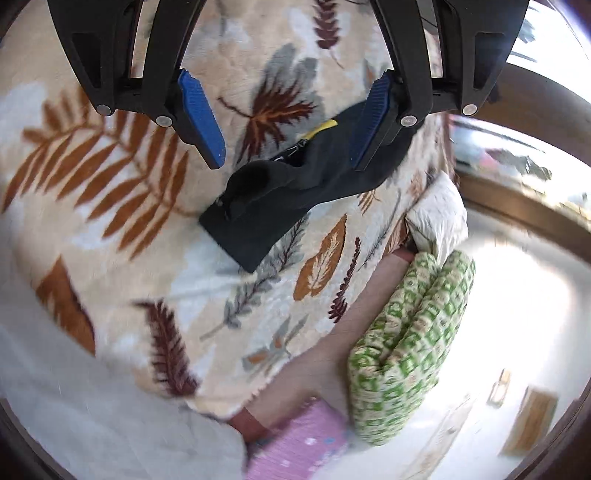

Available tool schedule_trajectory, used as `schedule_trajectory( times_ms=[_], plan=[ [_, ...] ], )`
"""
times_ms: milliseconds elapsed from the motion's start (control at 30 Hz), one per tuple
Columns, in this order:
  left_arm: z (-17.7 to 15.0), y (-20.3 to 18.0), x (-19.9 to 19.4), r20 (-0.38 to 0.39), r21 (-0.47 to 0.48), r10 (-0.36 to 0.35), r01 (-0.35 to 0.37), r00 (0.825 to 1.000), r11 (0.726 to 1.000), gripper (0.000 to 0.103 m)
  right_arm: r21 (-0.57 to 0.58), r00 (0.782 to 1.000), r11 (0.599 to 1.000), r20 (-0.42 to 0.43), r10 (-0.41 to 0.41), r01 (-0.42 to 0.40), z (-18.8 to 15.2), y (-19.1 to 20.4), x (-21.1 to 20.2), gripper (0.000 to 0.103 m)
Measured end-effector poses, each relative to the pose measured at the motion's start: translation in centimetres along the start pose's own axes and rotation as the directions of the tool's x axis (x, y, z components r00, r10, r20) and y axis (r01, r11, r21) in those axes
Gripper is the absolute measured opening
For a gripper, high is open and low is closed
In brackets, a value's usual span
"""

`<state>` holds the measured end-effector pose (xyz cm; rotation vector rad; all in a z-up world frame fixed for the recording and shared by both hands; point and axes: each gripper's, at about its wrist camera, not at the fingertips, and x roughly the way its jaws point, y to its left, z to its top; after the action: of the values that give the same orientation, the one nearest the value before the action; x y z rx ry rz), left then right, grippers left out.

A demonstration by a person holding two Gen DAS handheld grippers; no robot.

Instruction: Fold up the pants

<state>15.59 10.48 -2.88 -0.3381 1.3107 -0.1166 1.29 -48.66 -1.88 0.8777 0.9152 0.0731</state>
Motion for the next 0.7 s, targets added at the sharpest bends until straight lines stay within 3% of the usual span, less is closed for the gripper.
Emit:
schedule_trajectory(
  times_ms=[100,267,533,600,667,700],
  plan=[
    [1.1,0.1,1.8,-0.022,-0.021,0.019,-0.02,1.0,1.0,0.042,0.082,1.0,0.997,-0.018,0.002,-0.001,0.4,-0.5,1.2,0.072],
    [1.4,0.2,3.8,-0.068,-0.027,-0.039,0.037,0.997,0.999,0.042,0.25,0.998,0.967,-0.033,0.06,-0.05,1.2,-2.8,2.7,0.072],
    [0.7,-2.3,4.6,-0.11,0.075,-0.139,0.148,0.984,0.986,0.042,0.309,0.992,0.949,-0.079,0.099,-0.07,1.5,-2.8,6.0,0.072],
    [0.5,-2.3,4.7,-0.089,0.081,-0.136,0.143,0.987,0.986,0.041,0.329,0.992,0.943,-0.089,0.089,-0.055,1.4,-3.1,6.6,0.063],
    [0.6,-1.9,4.8,-0.069,0.056,-0.144,0.148,0.987,0.987,0.027,0.341,0.995,0.939,-0.067,0.068,-0.042,1.4,-3.5,6.8,0.022],
    [0.6,-1.6,4.9,-0.07,0.034,-0.157,0.159,0.985,0.987,0.017,0.335,0.996,0.942,-0.062,0.059,-0.035,1.4,-3.5,6.8,0.018]
  ],
)
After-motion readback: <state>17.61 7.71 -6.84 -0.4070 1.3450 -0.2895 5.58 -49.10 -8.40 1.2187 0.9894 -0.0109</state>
